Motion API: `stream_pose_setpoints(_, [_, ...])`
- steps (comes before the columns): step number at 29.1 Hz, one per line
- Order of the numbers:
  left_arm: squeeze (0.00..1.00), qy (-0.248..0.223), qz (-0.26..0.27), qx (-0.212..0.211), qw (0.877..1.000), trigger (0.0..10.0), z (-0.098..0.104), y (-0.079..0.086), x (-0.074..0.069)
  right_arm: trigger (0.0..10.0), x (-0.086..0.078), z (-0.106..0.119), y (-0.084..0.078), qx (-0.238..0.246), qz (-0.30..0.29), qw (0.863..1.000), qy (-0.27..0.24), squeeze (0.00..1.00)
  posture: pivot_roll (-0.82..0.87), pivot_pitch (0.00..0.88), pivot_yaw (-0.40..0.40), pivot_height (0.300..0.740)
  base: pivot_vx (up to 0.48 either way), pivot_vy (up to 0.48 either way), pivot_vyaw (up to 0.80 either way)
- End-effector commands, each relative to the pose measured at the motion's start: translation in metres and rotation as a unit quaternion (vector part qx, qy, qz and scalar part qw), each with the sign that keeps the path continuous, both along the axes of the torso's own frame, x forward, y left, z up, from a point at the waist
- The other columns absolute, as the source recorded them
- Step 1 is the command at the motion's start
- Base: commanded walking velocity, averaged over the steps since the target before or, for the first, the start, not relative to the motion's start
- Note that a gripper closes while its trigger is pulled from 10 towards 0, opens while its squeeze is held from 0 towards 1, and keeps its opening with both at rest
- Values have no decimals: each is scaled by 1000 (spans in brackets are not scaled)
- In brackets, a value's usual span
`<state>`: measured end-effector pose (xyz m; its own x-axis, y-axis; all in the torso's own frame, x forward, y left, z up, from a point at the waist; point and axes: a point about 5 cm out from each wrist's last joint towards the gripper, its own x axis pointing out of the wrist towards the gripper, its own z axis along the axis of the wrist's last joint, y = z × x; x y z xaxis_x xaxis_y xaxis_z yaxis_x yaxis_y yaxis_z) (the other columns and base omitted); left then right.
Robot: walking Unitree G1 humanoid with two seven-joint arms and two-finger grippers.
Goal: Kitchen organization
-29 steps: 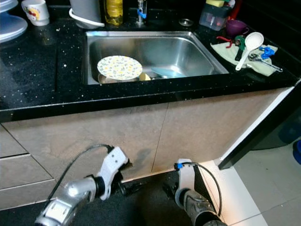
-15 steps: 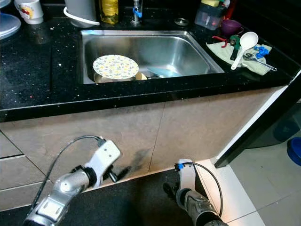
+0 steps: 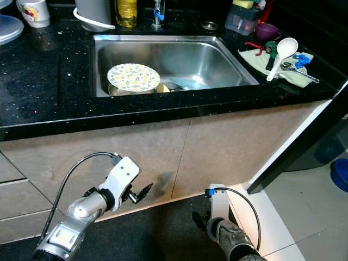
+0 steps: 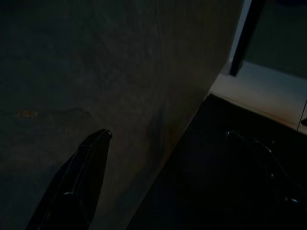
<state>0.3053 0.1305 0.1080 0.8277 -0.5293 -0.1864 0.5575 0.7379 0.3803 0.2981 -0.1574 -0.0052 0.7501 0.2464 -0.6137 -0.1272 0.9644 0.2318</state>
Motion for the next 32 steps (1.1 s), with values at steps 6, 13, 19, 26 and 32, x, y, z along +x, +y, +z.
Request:
stream_pose_setpoints(6, [0, 6, -2, 47, 999, 10000, -14, -3, -3, 10000, -11, -11, -5, -14, -6, 1000, 27, 0, -106, 185, -155, 740, 0, 0, 0])
stream_pose_setpoints(13, [0, 29, 9, 54, 998, 10000, -20, -1, -2, 10000, -15, -15, -7, -15, -13, 999, 35, 0, -90, 177, -134, 740, 0, 0, 0])
stream_pose_setpoints(19, [0, 84, 88, 20, 992, 10000, -25, 4, 2, 10000, -15, -14, 1, 7, -20, 999, 26, 0, -28, 161, -16, 740, 0, 0, 0])
stream_pose_setpoints(26, [0, 144, 150, -96, 973, 10000, -41, -2, -11, 10000, -15, -15, 2, 34, -55, 998, 18, 0, -9, 140, 59, 740, 0, 0, 0])
stream_pose_setpoints(32, [0, 207, 245, -145, 936, 10000, -76, 14, -20, 10000, -14, -14, 8, 49, -62, 997, 16, 0, 7, 141, 88, 740, 0, 0, 0])
